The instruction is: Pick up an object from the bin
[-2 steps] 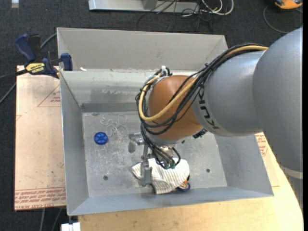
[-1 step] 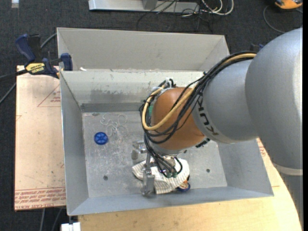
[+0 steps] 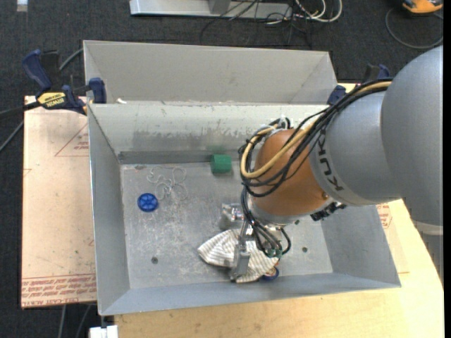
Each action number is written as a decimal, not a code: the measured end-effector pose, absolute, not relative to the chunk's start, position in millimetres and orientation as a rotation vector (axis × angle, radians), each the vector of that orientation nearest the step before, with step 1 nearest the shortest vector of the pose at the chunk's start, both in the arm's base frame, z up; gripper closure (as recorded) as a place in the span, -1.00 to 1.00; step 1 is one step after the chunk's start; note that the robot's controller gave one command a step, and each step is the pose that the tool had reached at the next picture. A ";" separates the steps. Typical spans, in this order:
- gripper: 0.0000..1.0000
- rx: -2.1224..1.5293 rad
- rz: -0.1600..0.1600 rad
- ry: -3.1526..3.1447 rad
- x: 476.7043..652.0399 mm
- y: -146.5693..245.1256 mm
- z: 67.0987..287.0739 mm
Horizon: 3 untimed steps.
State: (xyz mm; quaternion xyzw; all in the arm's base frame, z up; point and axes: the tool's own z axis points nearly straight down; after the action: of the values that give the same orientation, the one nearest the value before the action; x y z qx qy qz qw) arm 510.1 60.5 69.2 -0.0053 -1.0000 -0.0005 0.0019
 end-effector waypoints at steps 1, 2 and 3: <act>1.00 0.122 -0.006 -3.136 505.5 76.2 69.9; 1.00 0.122 -0.006 -3.136 505.5 76.2 69.9; 1.00 0.088 -0.008 -3.139 506.5 70.0 174.1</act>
Offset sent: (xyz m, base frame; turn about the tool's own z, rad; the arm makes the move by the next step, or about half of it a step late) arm 0.0000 0.0000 0.0000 0.0000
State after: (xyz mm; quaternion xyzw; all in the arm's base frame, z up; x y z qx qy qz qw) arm 506.5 70.0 174.1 0.0281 -0.9996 -0.0025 0.0006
